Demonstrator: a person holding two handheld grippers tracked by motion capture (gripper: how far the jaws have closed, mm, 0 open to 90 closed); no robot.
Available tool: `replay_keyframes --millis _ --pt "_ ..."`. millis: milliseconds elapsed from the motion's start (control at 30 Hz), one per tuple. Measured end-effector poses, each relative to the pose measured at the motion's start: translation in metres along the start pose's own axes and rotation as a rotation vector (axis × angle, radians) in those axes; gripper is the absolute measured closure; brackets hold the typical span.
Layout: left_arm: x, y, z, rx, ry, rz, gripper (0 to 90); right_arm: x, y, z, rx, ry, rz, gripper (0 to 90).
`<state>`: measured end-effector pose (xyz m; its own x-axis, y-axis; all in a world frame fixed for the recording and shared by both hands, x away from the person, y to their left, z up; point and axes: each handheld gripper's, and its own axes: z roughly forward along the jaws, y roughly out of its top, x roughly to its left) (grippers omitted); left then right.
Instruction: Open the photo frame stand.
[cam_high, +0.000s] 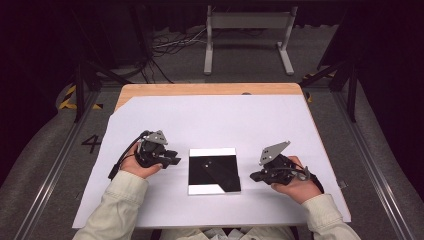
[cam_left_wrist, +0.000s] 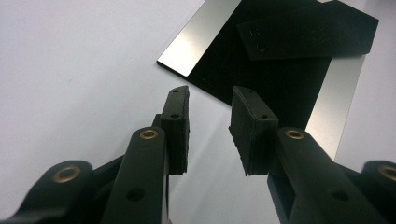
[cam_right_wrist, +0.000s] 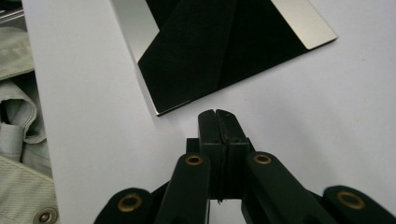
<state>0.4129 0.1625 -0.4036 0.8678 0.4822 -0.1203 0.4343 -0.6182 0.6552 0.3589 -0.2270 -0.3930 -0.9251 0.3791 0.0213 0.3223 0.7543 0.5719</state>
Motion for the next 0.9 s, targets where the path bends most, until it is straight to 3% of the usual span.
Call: replay_keyframes --millis 400,667,900 --pt "0.000 -0.001 0.002 0.004 0.001 -0.005 64.4 0.009 0.008 0.016 0.074 0.081 -0.040 89.9" --pt "-0.001 -0.001 0.005 0.021 0.004 -0.002 62.3 0.011 0.010 0.028 0.122 0.133 -0.015 89.8" --pt "-0.001 -0.001 0.006 0.022 -0.001 -0.005 61.6 0.010 0.010 0.034 0.152 0.149 0.005 89.8"
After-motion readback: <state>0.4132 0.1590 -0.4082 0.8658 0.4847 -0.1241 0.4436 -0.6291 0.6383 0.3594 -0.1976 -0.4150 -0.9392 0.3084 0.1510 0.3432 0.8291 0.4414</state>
